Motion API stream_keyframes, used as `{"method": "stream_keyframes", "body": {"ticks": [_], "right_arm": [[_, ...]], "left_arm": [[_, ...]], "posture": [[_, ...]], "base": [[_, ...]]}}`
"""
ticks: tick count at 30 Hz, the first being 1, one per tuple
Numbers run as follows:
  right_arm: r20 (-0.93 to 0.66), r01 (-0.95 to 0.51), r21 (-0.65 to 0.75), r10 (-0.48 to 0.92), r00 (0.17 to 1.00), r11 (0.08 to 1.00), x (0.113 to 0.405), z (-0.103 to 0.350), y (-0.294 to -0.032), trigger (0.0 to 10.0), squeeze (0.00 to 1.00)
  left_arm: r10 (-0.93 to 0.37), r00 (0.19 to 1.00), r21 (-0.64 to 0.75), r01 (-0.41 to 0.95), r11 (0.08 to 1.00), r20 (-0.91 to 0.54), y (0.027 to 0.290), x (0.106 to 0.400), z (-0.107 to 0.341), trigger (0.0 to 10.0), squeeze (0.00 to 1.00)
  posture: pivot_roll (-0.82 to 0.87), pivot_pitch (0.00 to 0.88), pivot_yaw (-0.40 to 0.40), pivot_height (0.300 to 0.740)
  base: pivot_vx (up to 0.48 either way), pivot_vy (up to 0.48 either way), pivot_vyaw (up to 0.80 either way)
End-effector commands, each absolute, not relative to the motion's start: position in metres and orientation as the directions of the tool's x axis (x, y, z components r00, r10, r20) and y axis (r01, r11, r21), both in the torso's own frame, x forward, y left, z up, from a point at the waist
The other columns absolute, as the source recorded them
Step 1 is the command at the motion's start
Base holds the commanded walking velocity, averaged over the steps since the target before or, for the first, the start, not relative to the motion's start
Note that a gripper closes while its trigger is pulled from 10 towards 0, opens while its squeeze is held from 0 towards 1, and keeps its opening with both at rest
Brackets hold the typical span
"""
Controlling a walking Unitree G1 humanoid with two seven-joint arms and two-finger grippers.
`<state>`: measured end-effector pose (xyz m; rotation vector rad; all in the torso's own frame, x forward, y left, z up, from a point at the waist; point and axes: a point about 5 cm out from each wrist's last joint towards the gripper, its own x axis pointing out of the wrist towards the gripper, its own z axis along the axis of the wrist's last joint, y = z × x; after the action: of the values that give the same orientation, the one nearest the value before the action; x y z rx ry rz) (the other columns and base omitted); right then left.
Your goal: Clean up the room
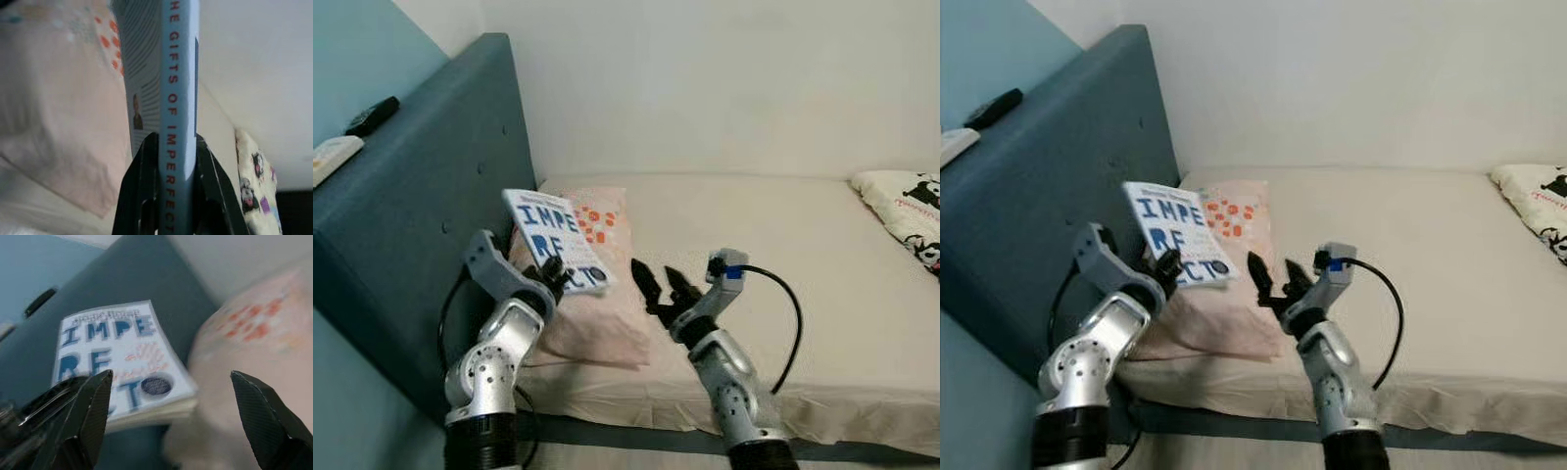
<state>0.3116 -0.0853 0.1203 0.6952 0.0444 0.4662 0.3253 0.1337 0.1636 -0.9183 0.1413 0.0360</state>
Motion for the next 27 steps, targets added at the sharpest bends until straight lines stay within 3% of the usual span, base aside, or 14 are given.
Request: {"method": "stream_keyframes", "body": {"ticks": [1, 2, 8, 9, 10, 11, 14, 19, 23, 24, 25, 27], "right_arm": [[0.127, -0.388, 0.668, 0.418, 0.900, 0.634, 0.310, 0.122, -0.084, 10.0, 0.92], [0.142, -0.371, 0.739, 0.409, 0.902, 0.562, 0.311, 0.124, -0.078, 10.0, 1.00], [0.154, -0.337, 0.813, 0.383, 0.911, 0.475, 0.318, 0.128, -0.074, 10.0, 1.00], [0.169, -0.309, 0.876, 0.364, 0.916, 0.370, 0.326, 0.133, -0.074, 10.0, 1.00], [0.176, -0.301, 0.896, 0.360, 0.916, 0.327, 0.329, 0.135, -0.074, 10.0, 1.00], [0.176, -0.301, 0.896, 0.360, 0.916, 0.327, 0.329, 0.135, -0.074, 10.0, 1.00], [0.186, -0.283, 0.937, 0.389, 0.902, 0.206, 0.333, 0.141, -0.070, 10.0, 1.00], [0.175, -0.259, 0.954, 0.425, 0.888, 0.148, 0.334, 0.144, -0.064, 10.0, 1.00], [0.103, -0.157, 0.984, 0.449, 0.887, 0.084, 0.335, 0.140, -0.056, 10.0, 1.00], [0.076, -0.109, 0.993, 0.452, 0.889, 0.046, 0.337, 0.137, -0.055, 10.0, 0.76], [0.076, -0.109, 0.993, 0.452, 0.889, 0.046, 0.337, 0.137, -0.055, 10.0, 0.76], [0.042, -0.056, 0.998, 0.468, 0.883, 0.016, 0.337, 0.134, -0.053, 10.0, 0.55]], "left_arm": [[-0.039, 0.990, -0.849, -0.094, 0.519, -0.134, 0.116, 0.325, 0.166, 10.0, 0.00], [-0.078, 0.987, -0.900, -0.097, 0.425, -0.143, 0.105, 0.330, 0.172, 10.0, 0.00], [-0.135, 0.982, -0.938, -0.080, 0.337, -0.132, 0.092, 0.333, 0.182, 10.0, 0.00], [-0.150, 0.982, -0.960, -0.069, 0.271, -0.113, 0.086, 0.334, 0.190, 10.0, 0.00], [-0.154, 0.982, -0.965, -0.065, 0.255, -0.107, 0.084, 0.335, 0.192, 10.0, 0.00], [-0.154, 0.982, -0.965, -0.065, 0.255, -0.107, 0.084, 0.335, 0.192, 10.0, 0.00], [-0.168, 0.983, -0.974, -0.031, 0.226, -0.071, 0.081, 0.334, 0.199, 10.0, 0.00], [-0.175, 0.983, -0.977, -0.013, 0.212, -0.051, 0.080, 0.334, 0.204, 10.0, 0.00], [-0.225, 0.974, -0.978, 0.056, 0.202, 0.010, 0.076, 0.334, 0.214, 10.0, 0.00], [-0.258, 0.965, -0.974, 0.104, 0.203, 0.049, 0.071, 0.333, 0.219, 10.0, 0.00], [-0.258, 0.965, -0.974, 0.104, 0.203, 0.049, 0.071, 0.333, 0.219, 10.0, 0.00], [-0.277, 0.958, -0.970, 0.136, 0.201, 0.077, 0.068, 0.332, 0.222, 10.0, 0.00]], "posture": [[-0.05, 0.080, -0.012, 0.740], [-0.05, 0.081, -0.009, 0.740], [-0.05, 0.088, 0.002, 0.740], [-0.05, 0.094, -0.001, 0.740], [-0.05, 0.094, -0.001, 0.740], [-0.05, 0.094, -0.001, 0.740], [-0.04, 0.099, -0.002, 0.740], [-0.04, 0.101, -0.001, 0.740], [-0.03, 0.106, 0.002, 0.740], [-0.03, 0.107, 0.004, 0.740], [-0.03, 0.107, 0.004, 0.740], [-0.03, 0.112, 0.006, 0.740]], "base": [[0.000, 0.000, 0.00], [0.000, 0.000, 0.00], [0.000, 0.000, 0.00], [0.000, 0.000, 0.00], [0.000, 0.000, 0.00], [0.000, 0.000, 0.00], [0.000, 0.000, 0.00], [0.000, 0.000, 0.00], [0.000, 0.000, 0.00], [0.000, 0.000, 0.00], [0.000, 0.000, 0.00], [0.000, 0.000, 0.00]]}}
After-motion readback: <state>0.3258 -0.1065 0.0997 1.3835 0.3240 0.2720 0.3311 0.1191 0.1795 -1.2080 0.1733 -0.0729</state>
